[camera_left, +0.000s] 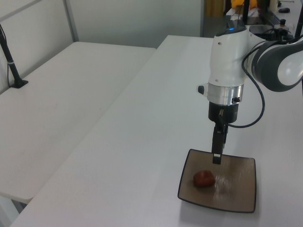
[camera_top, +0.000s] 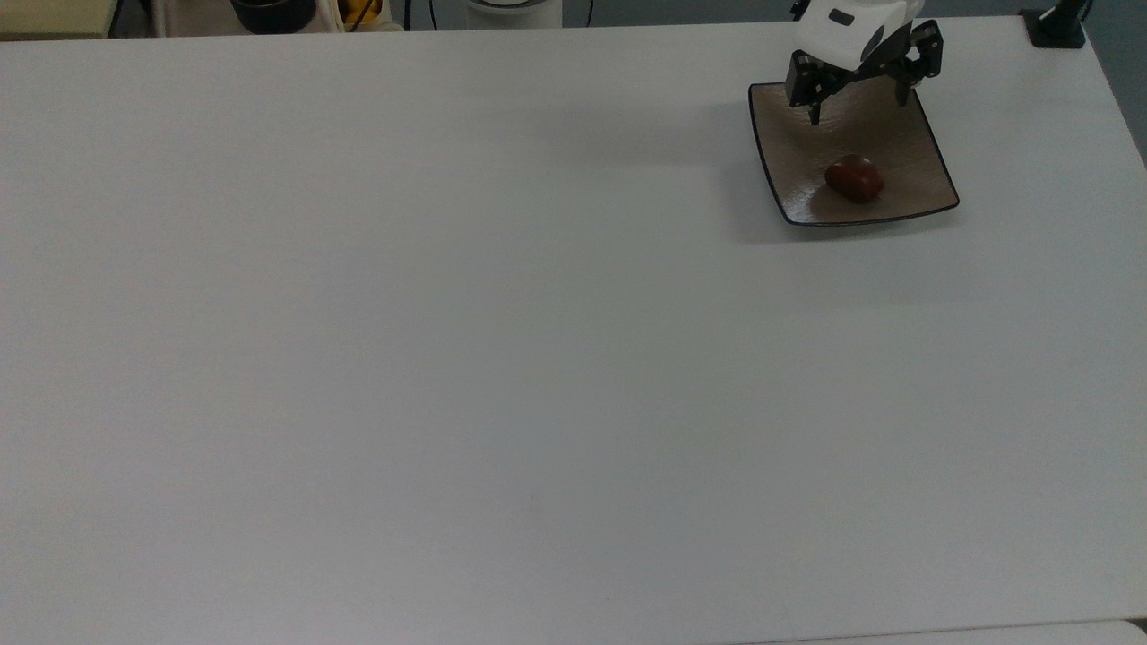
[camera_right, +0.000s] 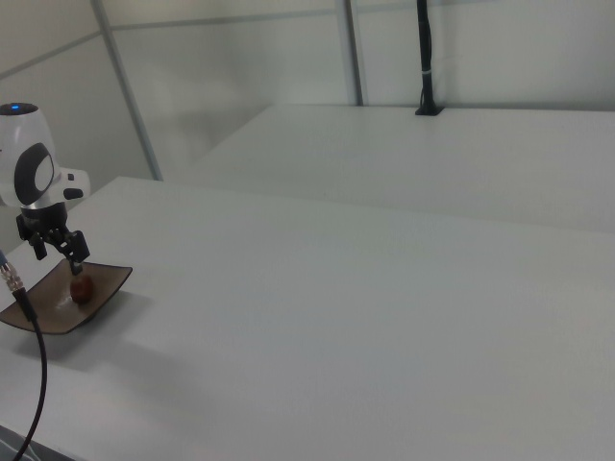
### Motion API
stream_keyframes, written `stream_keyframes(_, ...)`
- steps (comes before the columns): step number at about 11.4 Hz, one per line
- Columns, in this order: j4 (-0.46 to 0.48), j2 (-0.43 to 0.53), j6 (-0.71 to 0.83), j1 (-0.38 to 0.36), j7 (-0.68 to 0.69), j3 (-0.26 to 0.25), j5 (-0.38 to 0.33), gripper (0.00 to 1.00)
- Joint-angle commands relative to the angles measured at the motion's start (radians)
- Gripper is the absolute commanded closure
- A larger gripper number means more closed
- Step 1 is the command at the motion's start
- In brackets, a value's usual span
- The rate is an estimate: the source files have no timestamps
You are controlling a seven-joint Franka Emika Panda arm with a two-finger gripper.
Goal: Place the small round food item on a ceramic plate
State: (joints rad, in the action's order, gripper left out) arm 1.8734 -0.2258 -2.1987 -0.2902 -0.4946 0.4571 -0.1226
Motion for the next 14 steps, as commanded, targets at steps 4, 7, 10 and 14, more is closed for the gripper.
stream_keyframes(4,-0.013,0.090,0.245,0.052,0.124,-0.017,0.072,0.00)
stream_keyframes(7,-0.014,0.149,0.425,0.062,0.212,-0.104,0.144,0.00)
stream_keyframes(10,-0.016,0.201,0.490,0.060,0.215,-0.229,0.231,0.00)
stream_keyframes(14,-0.130,0.224,0.485,0.052,0.220,-0.492,0.229,0.00)
